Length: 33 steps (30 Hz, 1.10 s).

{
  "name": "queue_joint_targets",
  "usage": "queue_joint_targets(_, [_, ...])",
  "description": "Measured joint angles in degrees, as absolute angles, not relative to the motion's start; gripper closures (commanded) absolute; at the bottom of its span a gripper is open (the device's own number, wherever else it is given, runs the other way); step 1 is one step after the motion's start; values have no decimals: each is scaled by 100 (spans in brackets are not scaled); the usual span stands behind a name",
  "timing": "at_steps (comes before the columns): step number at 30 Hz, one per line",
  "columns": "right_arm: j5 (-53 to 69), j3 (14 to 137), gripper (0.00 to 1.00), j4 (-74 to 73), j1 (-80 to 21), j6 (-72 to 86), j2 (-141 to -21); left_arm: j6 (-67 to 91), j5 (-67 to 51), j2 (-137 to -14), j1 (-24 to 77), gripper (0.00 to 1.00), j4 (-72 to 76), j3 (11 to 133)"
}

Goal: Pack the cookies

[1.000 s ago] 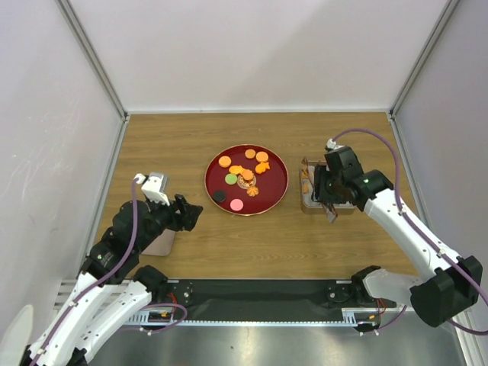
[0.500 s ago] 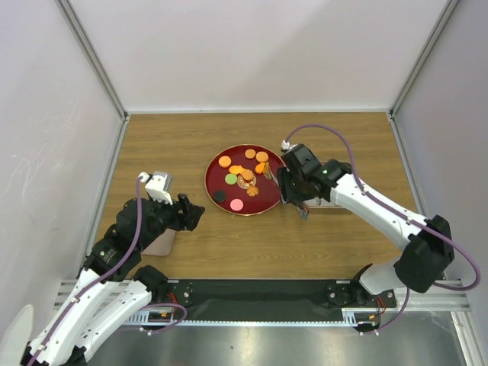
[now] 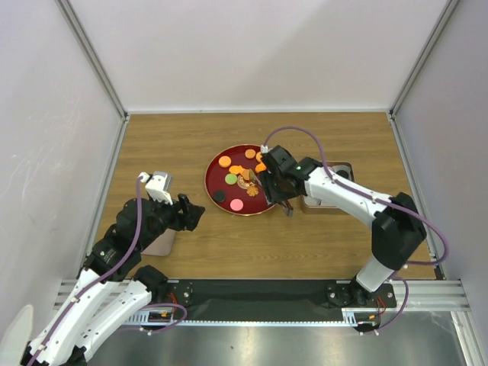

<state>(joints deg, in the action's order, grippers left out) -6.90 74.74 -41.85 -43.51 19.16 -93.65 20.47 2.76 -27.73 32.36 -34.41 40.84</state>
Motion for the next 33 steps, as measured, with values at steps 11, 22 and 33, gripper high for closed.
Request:
queue_joint_targets(11, [-884, 8123, 48, -4091, -4571, 1828, -10353, 2047, 283, -2567, 3240, 25, -3441, 4084])
queue_joint_targets(22, [-1146, 8350, 54, -4174, -4580, 1688, -10503, 2047, 294, -2578, 3240, 25, -3441, 4084])
queue_joint_targets(33, [-1251, 8458, 51, -4283, -4624, 1577, -10674, 2049, 307, -2582, 3240, 25, -3441, 4084])
